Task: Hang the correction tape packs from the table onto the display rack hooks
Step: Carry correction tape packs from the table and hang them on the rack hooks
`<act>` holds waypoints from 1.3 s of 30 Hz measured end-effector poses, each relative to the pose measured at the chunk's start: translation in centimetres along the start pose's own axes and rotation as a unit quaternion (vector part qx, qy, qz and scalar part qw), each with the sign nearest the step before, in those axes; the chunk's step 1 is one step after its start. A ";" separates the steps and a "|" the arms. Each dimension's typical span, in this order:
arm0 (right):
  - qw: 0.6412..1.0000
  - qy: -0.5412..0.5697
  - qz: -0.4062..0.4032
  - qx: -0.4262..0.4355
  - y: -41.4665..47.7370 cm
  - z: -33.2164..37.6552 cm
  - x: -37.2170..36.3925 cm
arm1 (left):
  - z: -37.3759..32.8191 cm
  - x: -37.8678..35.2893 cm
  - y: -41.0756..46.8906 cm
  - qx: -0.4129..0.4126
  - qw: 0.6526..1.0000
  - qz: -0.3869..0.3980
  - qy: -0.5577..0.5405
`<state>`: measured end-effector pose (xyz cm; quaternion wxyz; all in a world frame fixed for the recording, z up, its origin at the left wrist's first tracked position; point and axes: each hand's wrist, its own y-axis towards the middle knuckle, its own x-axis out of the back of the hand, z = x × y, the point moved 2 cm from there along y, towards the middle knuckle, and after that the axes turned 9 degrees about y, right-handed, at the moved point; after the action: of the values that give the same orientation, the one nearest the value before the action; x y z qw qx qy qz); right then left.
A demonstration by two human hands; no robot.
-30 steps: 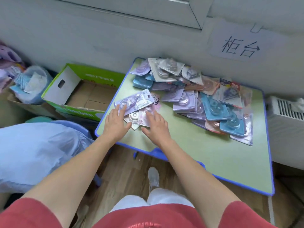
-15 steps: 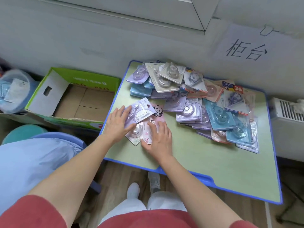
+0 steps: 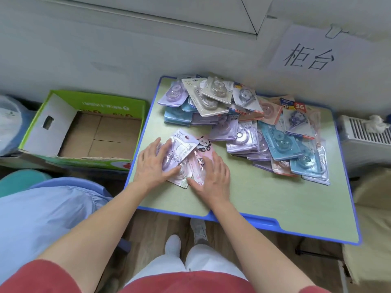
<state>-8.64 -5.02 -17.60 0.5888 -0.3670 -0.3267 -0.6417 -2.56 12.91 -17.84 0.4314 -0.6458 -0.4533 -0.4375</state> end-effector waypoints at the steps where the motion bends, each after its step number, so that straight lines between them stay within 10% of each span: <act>1: 1.000 -0.012 0.007 0.000 0.4 0.2 -0.3 | 0.0 0.0 0.1 -0.015 1.000 0.006 -0.009; 22: 0.989 -0.008 0.041 -0.142 -4.5 0.7 0.8 | -2.0 0.5 -3.4 0.050 0.996 0.023 -0.067; 39: 0.995 0.018 0.016 -0.101 -18.4 -4.4 4.0 | -8.5 -1.9 -17.9 0.115 0.991 -0.026 -0.063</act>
<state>-27.50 -9.12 -16.17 0.5647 -0.4181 -0.2438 -0.6685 -21.66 8.31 -14.73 0.4617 -0.6061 -0.5434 -0.3523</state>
